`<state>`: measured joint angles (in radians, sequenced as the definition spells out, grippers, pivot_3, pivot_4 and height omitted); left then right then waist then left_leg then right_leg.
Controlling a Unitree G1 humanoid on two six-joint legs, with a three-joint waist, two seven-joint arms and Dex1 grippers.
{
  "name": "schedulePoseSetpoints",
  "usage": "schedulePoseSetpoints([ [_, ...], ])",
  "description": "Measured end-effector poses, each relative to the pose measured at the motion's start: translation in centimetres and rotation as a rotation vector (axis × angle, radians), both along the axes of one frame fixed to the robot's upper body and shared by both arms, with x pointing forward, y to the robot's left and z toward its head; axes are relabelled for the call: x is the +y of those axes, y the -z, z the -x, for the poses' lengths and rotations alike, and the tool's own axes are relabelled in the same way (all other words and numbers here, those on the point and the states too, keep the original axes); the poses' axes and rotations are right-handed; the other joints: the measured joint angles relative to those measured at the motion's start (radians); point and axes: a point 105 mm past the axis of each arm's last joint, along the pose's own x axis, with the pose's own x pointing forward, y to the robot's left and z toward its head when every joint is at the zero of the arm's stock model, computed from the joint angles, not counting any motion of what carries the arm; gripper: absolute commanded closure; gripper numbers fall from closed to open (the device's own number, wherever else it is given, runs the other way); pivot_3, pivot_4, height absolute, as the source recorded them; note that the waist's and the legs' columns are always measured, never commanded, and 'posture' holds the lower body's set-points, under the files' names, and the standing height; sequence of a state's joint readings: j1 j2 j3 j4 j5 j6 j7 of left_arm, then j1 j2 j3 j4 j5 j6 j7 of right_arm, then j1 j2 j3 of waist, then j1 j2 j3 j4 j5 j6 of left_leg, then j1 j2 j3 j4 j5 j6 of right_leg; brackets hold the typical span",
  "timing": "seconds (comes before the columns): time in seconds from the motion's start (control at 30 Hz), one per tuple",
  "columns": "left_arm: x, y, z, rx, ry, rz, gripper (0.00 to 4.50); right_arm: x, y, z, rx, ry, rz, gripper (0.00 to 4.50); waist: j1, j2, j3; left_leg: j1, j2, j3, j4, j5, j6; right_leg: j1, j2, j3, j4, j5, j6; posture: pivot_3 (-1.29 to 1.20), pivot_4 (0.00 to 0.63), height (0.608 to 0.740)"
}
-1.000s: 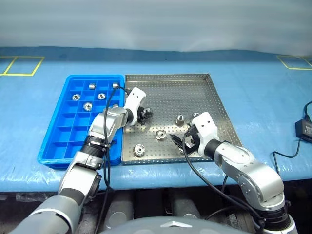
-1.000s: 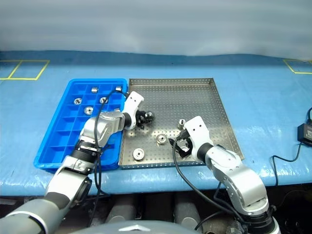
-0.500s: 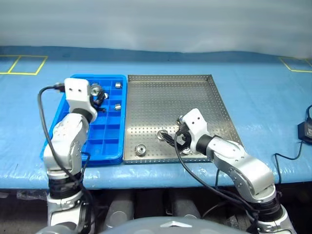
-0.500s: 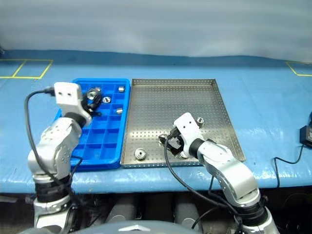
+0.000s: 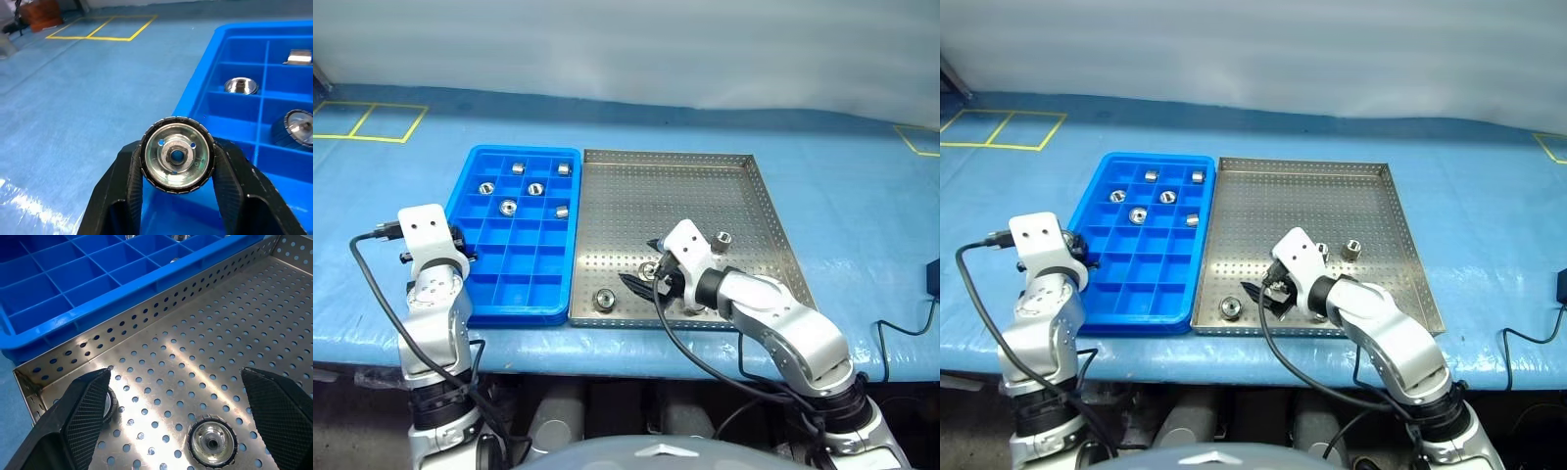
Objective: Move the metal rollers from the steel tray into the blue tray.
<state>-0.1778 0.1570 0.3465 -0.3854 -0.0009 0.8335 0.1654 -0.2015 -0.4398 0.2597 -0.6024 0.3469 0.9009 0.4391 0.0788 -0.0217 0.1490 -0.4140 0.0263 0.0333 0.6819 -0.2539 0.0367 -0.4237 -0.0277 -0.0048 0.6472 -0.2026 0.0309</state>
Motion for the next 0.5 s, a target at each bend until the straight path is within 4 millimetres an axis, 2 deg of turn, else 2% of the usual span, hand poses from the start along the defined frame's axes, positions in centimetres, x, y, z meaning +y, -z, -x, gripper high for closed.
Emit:
schedulePoseSetpoints([
  [0.17, -0.4, 0.2, -1.0, -0.007, 0.034, 0.02, 2.81, -0.1, 0.4, 0.4, 0.016, 0.002, -0.005, 0.0, -0.005, 0.0, 0.0, 0.0, 0.0, 0.0, 0.0, 0.0, 0.0, 0.0, 0.0, 0.0, 0.0, 0.0, 0.0, 0.15, 0.15, 0.74],
  [0.33, -1.2, -1.2, -2.2, -0.056, 0.075, 0.035, 2.81, 0.0, 0.1, 0.6, 0.003, 0.004, -0.009, 0.0, -0.009, 0.0, 0.0, 0.0, 0.0, 0.0, 0.0, 0.0, 0.0, 0.0, 0.0, 0.0, -0.001, 0.0, -0.001, 0.13, 0.15, 0.74],
  [0.4, -1.3, -1.1, -2.6, -0.047, 0.078, 0.042, 2.81, -0.1, 0.2, 0.6, 0.005, 0.007, -0.009, 0.0, -0.01, 0.0, 0.0, 0.0, 0.0, 0.0, 0.0, 0.0, 0.0, 0.0, 0.0, 0.0, -0.001, 0.0, -0.001, 0.13, 0.15, 0.74],
  [0.5, -1.3, -0.3, -2.6, -0.012, 0.073, 0.066, 1.77, -0.3, 0.3, 0.6, 0.004, 0.026, -0.004, 0.0, -0.016, 0.0, 0.0, -0.001, 0.0, 0.0, 0.0, 0.0, 0.0, 0.0, 0.0, 0.0, -0.001, 0.0, 0.0, 0.13, 0.15, 0.74],
])
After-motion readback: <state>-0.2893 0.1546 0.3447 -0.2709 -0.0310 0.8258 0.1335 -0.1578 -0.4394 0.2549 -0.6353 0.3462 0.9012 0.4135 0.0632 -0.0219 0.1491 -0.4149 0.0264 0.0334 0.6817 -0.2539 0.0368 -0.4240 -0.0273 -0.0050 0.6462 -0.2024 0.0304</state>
